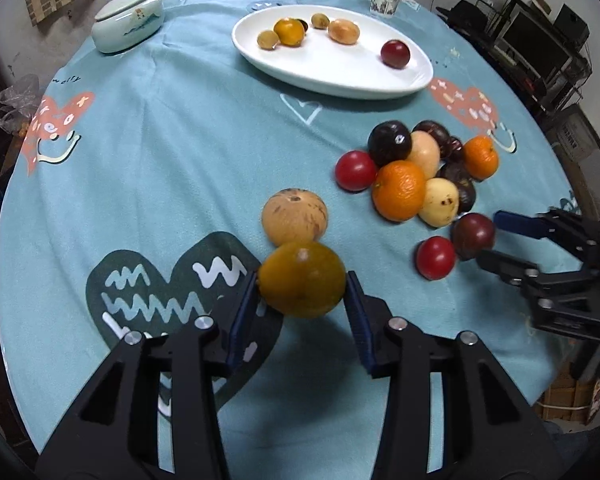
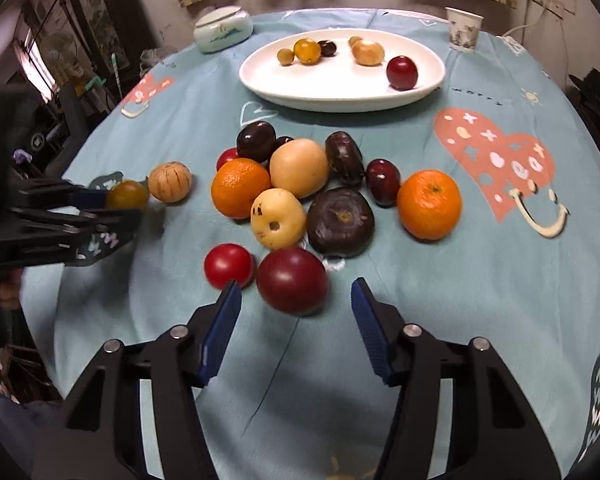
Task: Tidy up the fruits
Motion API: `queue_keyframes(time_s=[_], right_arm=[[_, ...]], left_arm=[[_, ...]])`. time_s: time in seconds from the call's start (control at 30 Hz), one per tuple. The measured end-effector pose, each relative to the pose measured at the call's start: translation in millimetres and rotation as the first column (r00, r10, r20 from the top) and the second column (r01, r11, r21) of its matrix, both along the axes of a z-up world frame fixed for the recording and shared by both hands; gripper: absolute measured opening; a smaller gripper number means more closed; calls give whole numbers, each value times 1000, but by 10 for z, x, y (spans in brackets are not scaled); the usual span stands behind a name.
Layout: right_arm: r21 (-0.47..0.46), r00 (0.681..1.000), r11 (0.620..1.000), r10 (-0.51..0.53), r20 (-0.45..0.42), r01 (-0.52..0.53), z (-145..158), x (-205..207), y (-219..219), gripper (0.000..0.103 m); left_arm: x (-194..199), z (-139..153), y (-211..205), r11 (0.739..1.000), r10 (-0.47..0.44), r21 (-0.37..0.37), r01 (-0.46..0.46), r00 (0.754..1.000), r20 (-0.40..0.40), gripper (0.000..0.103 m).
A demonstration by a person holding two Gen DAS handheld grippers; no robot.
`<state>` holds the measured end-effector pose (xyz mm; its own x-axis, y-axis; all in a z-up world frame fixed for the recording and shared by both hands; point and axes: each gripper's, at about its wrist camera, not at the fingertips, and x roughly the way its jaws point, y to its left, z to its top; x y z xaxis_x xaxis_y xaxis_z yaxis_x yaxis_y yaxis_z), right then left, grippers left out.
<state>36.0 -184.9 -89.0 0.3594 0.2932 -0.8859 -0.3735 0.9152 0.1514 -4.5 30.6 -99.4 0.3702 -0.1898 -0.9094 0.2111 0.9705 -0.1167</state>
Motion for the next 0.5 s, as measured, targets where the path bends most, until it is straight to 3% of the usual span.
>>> queue_keyframes(time_s=[0.07,0.13,0.27,0.5], right_arm=[[-1,1000,1000,15,-16,-15,-66,57,30,55],[10,999,1000,27,-30,-27,-104,82,50,40],[38,998,997,64,-28,-63,3,22,26,39],[140,1000,990,4,24,-7,391,-138,-169,39]], left_arm=[[-40,66,-5,1000,0,0,0,1000,9,44],[-69,117,-28,1000,-3,0,3,1000,15,44],[-70,227,-105,1000,-6,-7,6,1000,27,44],[51,531,-419,999,-44,12,43,993,106,44]])
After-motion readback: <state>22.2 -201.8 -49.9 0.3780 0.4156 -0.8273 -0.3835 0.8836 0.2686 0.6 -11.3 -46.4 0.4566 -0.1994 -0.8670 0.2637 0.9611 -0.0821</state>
